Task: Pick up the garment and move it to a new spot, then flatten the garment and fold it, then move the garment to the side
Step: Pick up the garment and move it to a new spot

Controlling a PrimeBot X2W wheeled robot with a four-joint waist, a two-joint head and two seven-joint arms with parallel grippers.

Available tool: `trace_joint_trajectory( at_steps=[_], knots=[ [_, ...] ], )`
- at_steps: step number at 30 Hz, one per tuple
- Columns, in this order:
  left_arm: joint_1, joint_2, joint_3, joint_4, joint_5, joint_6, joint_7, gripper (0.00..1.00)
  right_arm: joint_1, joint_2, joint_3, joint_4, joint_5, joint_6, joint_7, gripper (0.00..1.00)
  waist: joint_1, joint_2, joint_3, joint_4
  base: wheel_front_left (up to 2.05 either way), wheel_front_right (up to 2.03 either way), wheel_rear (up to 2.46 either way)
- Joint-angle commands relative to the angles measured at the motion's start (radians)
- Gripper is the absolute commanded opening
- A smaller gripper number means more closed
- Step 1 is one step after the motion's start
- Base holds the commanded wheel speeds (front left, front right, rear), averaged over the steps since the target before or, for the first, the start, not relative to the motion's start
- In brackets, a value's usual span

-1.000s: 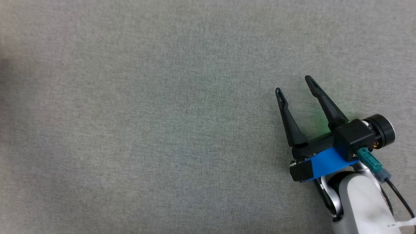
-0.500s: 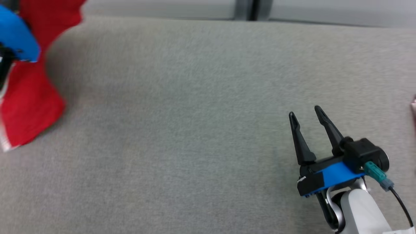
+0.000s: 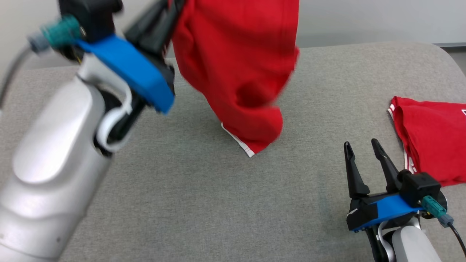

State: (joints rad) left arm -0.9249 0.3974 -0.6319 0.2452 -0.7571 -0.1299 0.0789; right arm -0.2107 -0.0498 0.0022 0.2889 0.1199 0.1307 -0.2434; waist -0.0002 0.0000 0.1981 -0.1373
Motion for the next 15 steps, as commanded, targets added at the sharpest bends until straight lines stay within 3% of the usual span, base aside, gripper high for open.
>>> trace_joint_trajectory(
  at_steps=[1, 11, 12, 13, 14, 15],
  knots=[
    [0.028, 0.002, -0.002, 0.012, -0.005, -0.001, -0.011, 0.0, 0.009, -0.001, 0.002, 0.004, 0.013, 0.0, -0.005, 1.0, 0.0002, 0.0, -0.001, -0.004, 0.0, 0.0, 0.0],
    [0.367, -0.021, -0.063, 0.366, -0.016, 0.012, -0.247, 0.0, 0.012, -0.002, 0.037, 0.06, 0.047, 0.0, -0.021, 1.0, 0.0002, 0.0, 0.019, -0.04, 0.0, 0.0, 0.0],
    [0.384, -0.028, -0.067, 0.402, -0.015, 0.012, -0.264, 0.13, 0.011, -0.002, 0.038, 0.065, 0.047, 0.0, -0.022, 1.0, 0.0002, 0.0, 0.019, -0.04, 0.0, 0.0, 0.0],
    [0.395, -0.034, -0.071, 0.437, -0.007, 0.013, -0.281, 0.38, 0.011, -0.002, 0.038, 0.068, 0.047, 0.0, -0.022, 1.0, 0.0002, 0.0, 0.019, -0.04, 0.0, 0.0, 0.0],
    [0.403, -0.043, -0.072, 0.461, -0.007, 0.013, -0.294, 0.91, 0.011, -0.002, 0.037, 0.072, 0.047, 0.0, -0.022, 1.0, 0.0002, 0.0, 0.018, -0.038, 0.0, 0.0, 0.0],
    [0.41, -0.052, -0.072, 0.487, -0.009, 0.012, -0.304, 1.0, 0.011, -0.002, 0.038, 0.076, 0.045, 0.0, -0.022, 1.0, 0.0002, 0.0, 0.016, -0.034, 0.0, 0.0, 0.0]
  ],
)
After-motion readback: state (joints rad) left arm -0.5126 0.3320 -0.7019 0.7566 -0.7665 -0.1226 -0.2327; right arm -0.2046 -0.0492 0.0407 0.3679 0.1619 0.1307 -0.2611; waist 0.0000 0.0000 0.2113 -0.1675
